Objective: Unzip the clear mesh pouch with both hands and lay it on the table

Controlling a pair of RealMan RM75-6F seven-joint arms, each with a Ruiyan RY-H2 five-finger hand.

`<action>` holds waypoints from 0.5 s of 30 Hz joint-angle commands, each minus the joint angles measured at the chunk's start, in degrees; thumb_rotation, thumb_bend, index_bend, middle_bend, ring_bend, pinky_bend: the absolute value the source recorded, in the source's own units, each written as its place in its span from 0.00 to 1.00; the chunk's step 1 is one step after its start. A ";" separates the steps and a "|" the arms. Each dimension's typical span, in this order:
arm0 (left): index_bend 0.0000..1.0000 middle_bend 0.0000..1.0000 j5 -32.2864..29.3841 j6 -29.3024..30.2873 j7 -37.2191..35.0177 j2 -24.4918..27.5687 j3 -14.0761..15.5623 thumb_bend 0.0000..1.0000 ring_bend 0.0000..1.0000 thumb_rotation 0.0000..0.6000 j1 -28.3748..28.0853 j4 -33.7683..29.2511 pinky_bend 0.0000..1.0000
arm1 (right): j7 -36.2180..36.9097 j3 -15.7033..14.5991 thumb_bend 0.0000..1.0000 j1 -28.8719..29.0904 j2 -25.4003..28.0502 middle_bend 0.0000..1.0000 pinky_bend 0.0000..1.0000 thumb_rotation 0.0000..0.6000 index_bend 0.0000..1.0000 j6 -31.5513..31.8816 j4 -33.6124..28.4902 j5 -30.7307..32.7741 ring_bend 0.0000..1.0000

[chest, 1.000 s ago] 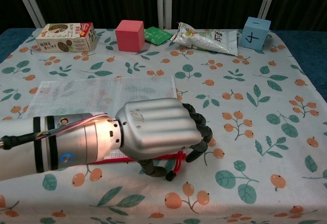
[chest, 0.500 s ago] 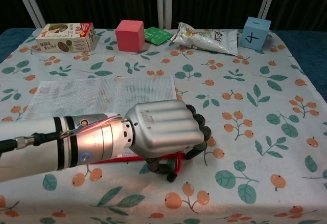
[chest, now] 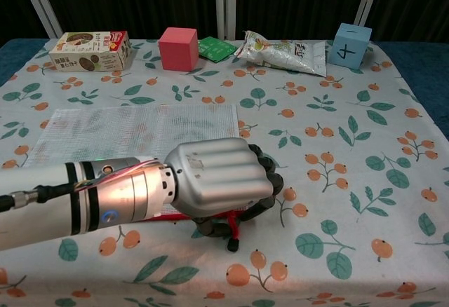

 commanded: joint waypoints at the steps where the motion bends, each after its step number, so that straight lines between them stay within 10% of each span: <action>1: 0.53 0.20 0.10 0.40 -0.41 0.10 0.38 0.28 0.16 1.00 -0.10 0.11 0.20 | -0.08 -0.02 0.14 -0.01 0.02 0.15 0.01 1.00 0.00 0.01 -0.12 -0.05 0.00; 15: 0.55 0.21 0.07 1.92 -2.28 -0.27 1.89 0.32 0.16 1.00 -0.40 0.95 0.20 | -1.09 -0.03 0.14 -0.13 0.32 0.15 0.01 1.00 0.00 0.19 -1.04 -0.27 0.00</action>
